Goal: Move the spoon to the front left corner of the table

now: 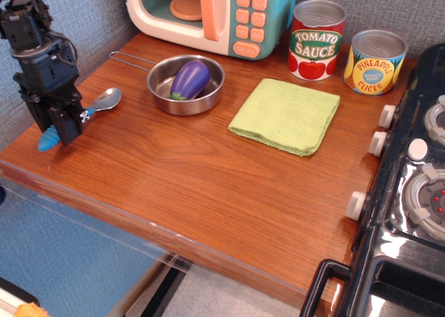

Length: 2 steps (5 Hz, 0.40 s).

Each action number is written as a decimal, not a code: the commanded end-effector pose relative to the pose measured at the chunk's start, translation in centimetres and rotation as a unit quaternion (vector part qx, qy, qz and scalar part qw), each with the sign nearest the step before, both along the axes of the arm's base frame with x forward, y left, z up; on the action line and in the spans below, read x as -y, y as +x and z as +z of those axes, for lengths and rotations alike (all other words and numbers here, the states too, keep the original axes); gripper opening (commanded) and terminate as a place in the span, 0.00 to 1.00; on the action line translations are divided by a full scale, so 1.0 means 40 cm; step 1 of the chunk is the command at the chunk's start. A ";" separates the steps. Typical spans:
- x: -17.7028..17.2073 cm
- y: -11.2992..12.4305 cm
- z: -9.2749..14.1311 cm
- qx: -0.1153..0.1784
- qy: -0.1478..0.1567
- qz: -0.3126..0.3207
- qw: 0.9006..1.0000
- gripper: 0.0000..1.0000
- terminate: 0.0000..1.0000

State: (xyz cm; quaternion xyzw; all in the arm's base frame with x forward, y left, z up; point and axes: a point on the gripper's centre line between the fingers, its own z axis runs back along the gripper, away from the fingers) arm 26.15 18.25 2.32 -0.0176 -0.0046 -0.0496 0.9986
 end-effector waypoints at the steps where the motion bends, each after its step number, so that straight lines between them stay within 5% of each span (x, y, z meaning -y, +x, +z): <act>1: 0.004 0.030 0.032 0.008 0.009 -0.004 1.000 1.00 0.00; 2: 0.027 0.027 0.102 0.046 -0.006 -0.011 0.999 1.00 0.00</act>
